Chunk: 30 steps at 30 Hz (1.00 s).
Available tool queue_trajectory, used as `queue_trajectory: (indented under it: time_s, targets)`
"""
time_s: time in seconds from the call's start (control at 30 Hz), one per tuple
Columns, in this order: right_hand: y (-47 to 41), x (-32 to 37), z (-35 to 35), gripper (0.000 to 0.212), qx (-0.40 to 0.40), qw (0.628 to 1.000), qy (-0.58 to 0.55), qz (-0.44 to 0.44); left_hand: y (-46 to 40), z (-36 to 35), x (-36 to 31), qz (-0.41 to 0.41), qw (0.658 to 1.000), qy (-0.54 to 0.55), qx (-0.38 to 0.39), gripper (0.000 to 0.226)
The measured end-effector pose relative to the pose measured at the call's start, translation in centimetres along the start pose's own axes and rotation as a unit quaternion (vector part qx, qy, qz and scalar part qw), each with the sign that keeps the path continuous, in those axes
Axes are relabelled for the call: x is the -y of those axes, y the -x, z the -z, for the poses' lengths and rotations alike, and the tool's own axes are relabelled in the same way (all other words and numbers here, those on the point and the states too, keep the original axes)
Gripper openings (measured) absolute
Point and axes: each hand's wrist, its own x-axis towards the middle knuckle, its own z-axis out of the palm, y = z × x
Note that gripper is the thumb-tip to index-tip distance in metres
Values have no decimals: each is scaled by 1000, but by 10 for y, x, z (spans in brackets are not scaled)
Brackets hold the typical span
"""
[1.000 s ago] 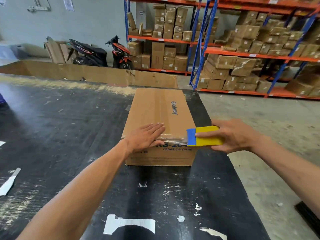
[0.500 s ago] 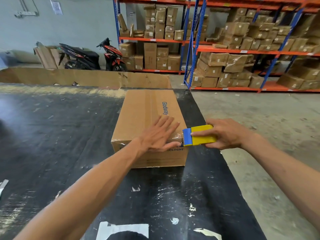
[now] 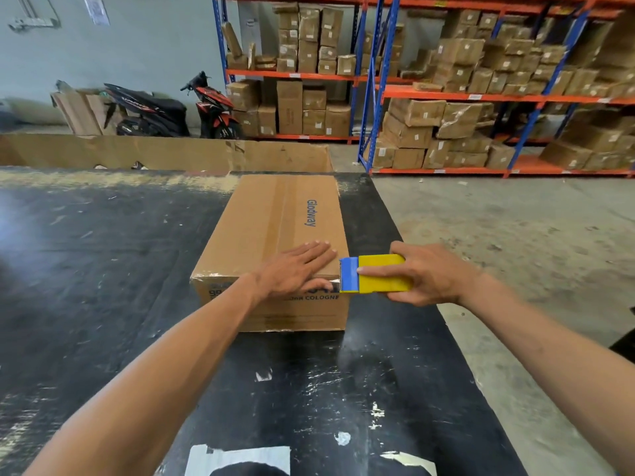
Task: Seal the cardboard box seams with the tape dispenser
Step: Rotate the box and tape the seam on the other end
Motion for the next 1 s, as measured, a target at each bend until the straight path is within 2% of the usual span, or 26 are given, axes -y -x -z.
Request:
queue_trajectory:
  time_s: [0.27,0.47,0.63,0.73,0.83,0.9,1.0]
  targets:
    - [21,-24,4,59,-23,1000,-5,11,15,2,14,-4,1000,6,-12,86]
    - [9,-13,-19,67,-33,999,31,15,15,0,13,-6,1000,-10,-19,94]
    - [4,4,-21,54,-22,999,46,12,14,-2,13,2,1000,-24,-10,93]
    - [2,9,-19,50,34,994,100,34,11,-3,14,2,999,-31,-9,93]
    - [5,19,-29,61,119,979,155,61,14,2,9,8,999,-35,-1,87]
    - [7,21,-34,64,131,978,155,43,9,9,-6,40,998,-25,-32,81]
    - [4,17,-30,63,135,981,134,17,-12,10,-47,149,985,-19,-81,72]
